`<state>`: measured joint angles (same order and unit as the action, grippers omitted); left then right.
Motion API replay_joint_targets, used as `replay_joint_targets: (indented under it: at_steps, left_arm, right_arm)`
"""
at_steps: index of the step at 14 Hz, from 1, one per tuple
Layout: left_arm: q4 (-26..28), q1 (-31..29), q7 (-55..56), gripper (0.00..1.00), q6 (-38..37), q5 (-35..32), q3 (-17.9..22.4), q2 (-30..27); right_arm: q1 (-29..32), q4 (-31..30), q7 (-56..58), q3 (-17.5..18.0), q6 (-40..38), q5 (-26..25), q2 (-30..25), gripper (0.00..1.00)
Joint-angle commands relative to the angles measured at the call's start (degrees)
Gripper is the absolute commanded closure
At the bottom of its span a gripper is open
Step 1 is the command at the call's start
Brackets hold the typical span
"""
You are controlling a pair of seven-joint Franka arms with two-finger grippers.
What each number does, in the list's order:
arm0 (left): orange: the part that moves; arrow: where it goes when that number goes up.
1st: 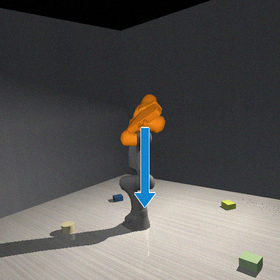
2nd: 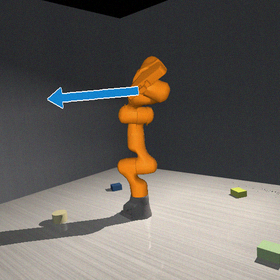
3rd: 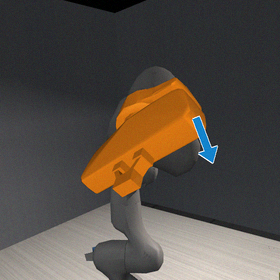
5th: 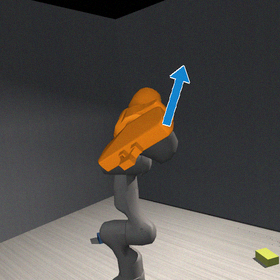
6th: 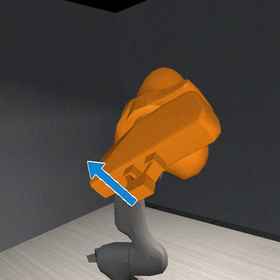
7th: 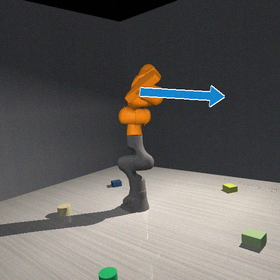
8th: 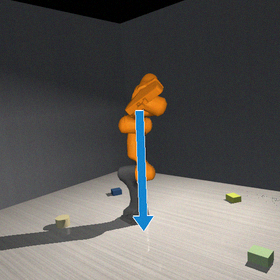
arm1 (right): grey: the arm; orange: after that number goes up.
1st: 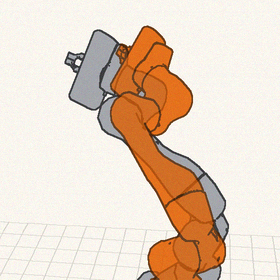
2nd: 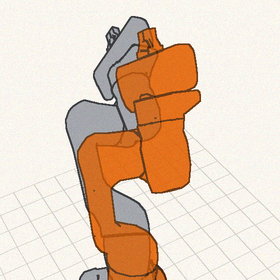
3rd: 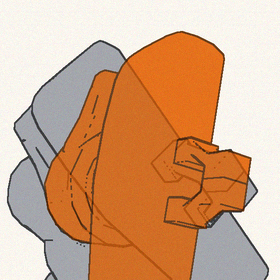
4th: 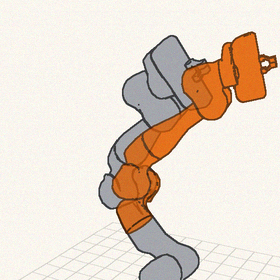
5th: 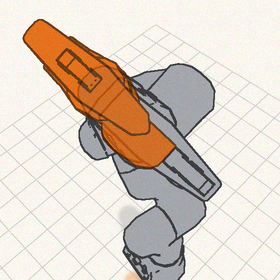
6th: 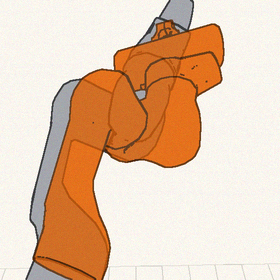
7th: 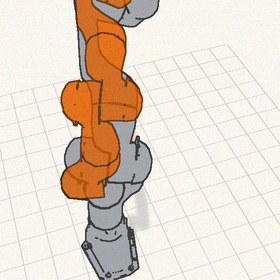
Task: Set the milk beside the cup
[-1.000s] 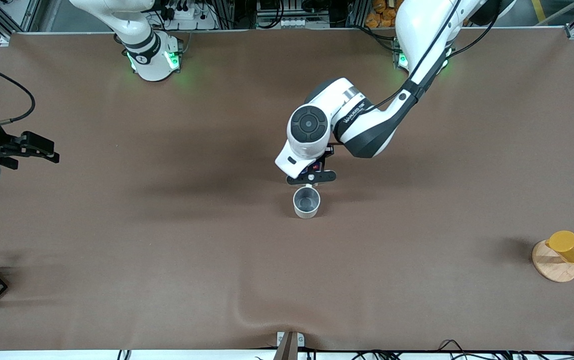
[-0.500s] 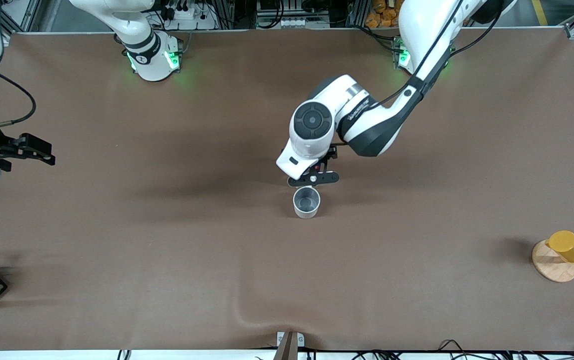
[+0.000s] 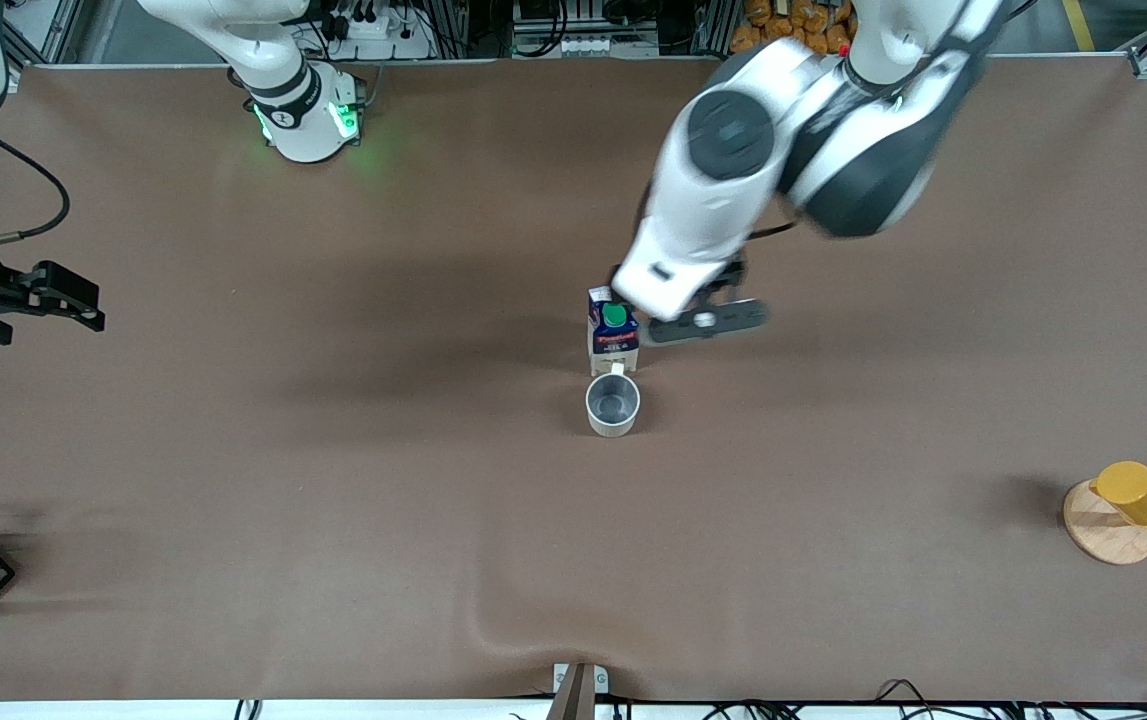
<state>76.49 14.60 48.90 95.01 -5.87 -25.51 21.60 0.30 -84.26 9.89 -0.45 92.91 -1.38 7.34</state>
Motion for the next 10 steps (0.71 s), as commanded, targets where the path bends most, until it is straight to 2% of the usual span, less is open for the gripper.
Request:
replay_joint_targets:
  at_steps: [1, 3, 5, 10]
  left_arm:
    - [2.17, -6.40, -6.08, 0.00, -1.58, 1.39, 0.37, -8.65]
    - [2.08, -12.46, -6.80, 0.00, -4.55, 1.39, 0.02, -10.96]
    - [1.99, -17.21, -12.22, 0.00, -8.16, 1.57, 0.02, -12.97]
    - [2.08, -24.51, -25.05, 0.00, -10.19, 1.22, 0.02, -14.66]
  right_arm:
    - [0.23, 1.20, -0.66, 0.10, -0.45, -1.69, 0.31, 0.00]
    - [0.32, 1.29, -0.66, 0.10, -0.37, -1.52, 0.22, 0.00]
    - [0.32, 1.29, -0.66, 0.10, -0.28, -1.34, 0.13, 0.00]
    - [0.32, 1.20, -0.84, 0.10, -0.45, -0.38, 0.04, 0.00]
